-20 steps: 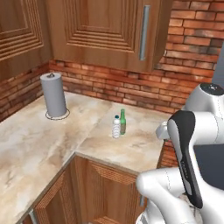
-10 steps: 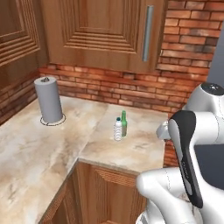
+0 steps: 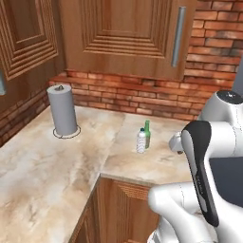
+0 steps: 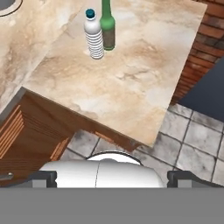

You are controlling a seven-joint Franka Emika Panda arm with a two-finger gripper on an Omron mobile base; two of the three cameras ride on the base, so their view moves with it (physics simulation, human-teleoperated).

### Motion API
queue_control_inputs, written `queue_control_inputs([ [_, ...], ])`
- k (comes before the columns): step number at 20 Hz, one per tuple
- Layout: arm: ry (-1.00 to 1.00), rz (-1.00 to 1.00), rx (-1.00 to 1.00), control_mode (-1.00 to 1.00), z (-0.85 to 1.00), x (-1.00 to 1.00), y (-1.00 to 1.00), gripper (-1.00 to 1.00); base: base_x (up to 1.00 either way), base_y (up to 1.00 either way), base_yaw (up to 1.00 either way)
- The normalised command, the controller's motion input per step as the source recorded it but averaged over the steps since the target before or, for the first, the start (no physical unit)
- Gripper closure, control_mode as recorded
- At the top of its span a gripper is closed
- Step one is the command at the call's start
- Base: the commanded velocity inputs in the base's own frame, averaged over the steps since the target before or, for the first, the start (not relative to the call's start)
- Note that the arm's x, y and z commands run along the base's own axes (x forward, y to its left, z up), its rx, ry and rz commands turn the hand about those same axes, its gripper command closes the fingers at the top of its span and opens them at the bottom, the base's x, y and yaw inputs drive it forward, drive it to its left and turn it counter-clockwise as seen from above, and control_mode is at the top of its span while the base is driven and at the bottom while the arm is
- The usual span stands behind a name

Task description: Place the drinks on the dining counter in a tight cluster.

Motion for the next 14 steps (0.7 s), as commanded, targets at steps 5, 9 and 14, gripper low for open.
queue_control_inputs([
  [5, 0.00, 0.00, 0.00, 1.00, 0.00, 0.00, 0.00, -1.00, 0.39, 0.17, -0.36],
  [9, 0.00, 0.00, 0.00, 1.00, 0.00, 0.00, 0.00, -1.00, 0.00, 0.37, -0.31],
  [14, 0.00, 0.00, 0.00, 1.00, 0.00, 0.00, 0.00, -1.00, 0.73, 0.41, -0.28],
])
